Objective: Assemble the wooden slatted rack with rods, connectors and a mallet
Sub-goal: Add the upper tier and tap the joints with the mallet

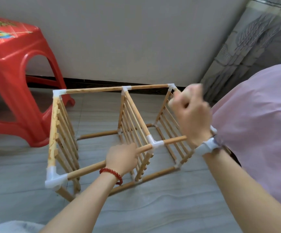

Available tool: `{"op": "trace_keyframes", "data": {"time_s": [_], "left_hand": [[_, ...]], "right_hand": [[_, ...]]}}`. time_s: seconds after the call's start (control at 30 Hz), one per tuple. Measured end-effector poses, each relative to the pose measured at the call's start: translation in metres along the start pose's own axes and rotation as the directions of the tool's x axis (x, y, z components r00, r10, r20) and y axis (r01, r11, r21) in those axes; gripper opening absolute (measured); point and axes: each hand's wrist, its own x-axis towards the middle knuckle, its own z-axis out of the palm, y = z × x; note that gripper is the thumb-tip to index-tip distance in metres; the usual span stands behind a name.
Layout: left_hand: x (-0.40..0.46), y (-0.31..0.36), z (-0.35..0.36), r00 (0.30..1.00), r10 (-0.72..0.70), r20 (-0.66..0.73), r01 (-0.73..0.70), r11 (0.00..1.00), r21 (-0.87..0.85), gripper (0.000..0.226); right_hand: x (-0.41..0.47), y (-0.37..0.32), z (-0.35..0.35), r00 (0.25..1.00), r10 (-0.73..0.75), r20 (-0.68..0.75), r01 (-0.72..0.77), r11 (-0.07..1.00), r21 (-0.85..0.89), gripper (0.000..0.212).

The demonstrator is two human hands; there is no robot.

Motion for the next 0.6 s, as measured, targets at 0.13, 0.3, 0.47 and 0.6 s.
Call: {"op": "trace_keyframes", "data": {"time_s": [0.13, 0.3, 0.47, 0.6], "left_hand": [[-0.002, 0.002, -0.001, 1.0, 0.002, -0.017, -0.002, 1.0, 0.03, 0.017], [0.001, -0.002, -0.004, 1.0, 0.006, -0.008, -0.006, 1.0, 0.012, 0.02], [0.002, -0.002, 0.002, 1.0, 0.0, -0.01, 0.0, 1.0, 0.015, 0.02], [0.002, 0.0, 0.002, 0.999, 0.005, -0.042, -0.003, 1.0, 0.029, 0.018]], "right_hand": [[-0.07, 0.003, 0.019, 0.944, -0.031, 0.329, 0.064, 0.994, -0.09, 0.031], [-0.007, 0.011, 0.004, 0.987, -0.093, 0.133, 0.106, 0.99, -0.092, 0.036], [-0.08, 0.008, 0.019, 0.93, 0.02, 0.366, -0.046, 0.997, 0.062, 0.032], [-0.002, 0.007, -0.012, 1.0, -0.027, -0.012, 0.028, 0.994, 0.106, 0.035]]}}
